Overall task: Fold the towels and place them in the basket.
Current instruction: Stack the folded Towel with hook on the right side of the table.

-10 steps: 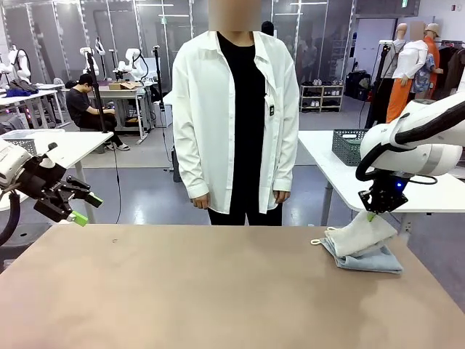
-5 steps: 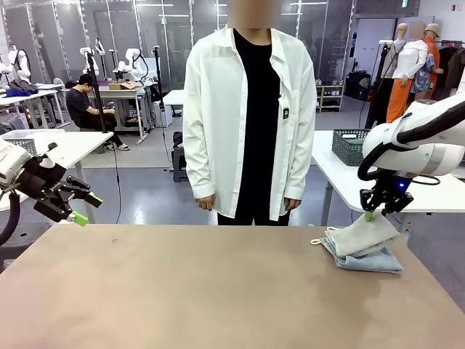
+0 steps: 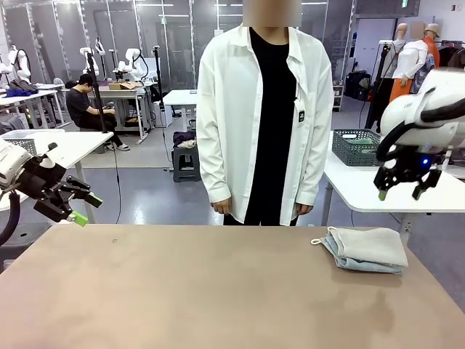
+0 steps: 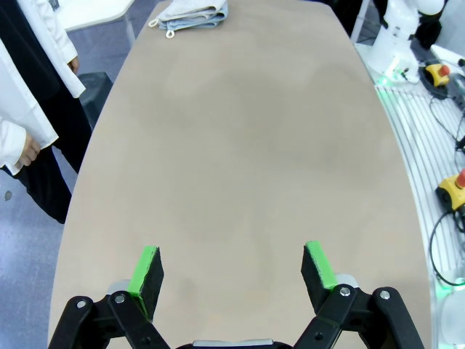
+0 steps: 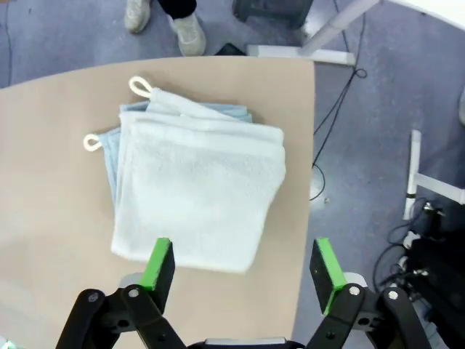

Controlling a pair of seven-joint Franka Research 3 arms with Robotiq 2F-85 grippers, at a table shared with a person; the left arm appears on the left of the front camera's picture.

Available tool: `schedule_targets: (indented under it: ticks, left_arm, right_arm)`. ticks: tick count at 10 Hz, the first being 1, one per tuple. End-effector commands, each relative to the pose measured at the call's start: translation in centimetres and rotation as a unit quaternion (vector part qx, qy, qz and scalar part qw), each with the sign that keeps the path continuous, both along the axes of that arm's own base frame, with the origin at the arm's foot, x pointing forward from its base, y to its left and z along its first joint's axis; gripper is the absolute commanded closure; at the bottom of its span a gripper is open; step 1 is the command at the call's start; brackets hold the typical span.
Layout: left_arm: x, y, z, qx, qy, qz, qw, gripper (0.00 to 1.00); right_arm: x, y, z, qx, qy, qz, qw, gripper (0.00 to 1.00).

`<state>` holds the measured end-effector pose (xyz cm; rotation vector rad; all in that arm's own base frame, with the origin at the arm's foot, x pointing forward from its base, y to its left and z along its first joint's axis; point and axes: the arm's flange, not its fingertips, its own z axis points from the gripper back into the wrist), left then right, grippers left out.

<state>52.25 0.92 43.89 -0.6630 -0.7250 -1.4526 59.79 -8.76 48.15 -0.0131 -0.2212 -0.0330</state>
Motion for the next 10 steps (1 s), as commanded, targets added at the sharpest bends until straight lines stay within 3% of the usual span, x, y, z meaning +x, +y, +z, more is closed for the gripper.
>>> schedule_targets:
  ticks: [1, 2, 4, 5, 7, 10]
  left_arm:
    - [-0.1, 0.0, 0.1, 0.005, -0.002, -0.002, 1.000, 0.04]
    - [-0.1, 0.0, 0.1, 0.005, -0.002, -0.002, 1.000, 0.04]
    - [-0.1, 0.0, 0.1, 0.005, -0.002, -0.002, 1.000, 0.04]
    - [-0.1, 0.0, 0.1, 0.005, -0.002, -0.002, 1.000, 0.04]
    - [-0.1, 0.0, 0.1, 0.005, -0.002, -0.002, 1.000, 0.04]
    - [-0.1, 0.0, 0.1, 0.005, -0.002, -0.002, 1.000, 0.04]
  right_arm:
    - [-7.0, 1.4, 6.5, 0.019, -0.016, -0.001, 1.000, 0.00]
    - [-11.0, 1.7, 10.3, 0.041, -0.032, 0.003, 0.999, 0.00]
    - [-19.0, 1.9, 16.9, 0.068, -0.146, -0.029, 0.987, 0.00]
    - [-21.5, 2.2, 18.6, 0.080, -0.180, -0.031, 0.980, 0.00]
    - [-24.6, 3.1, 20.5, 0.093, -0.217, -0.023, 0.971, 0.00]
    - [-25.4, 4.7, 20.3, 0.066, -0.226, 0.002, 0.972, 0.00]
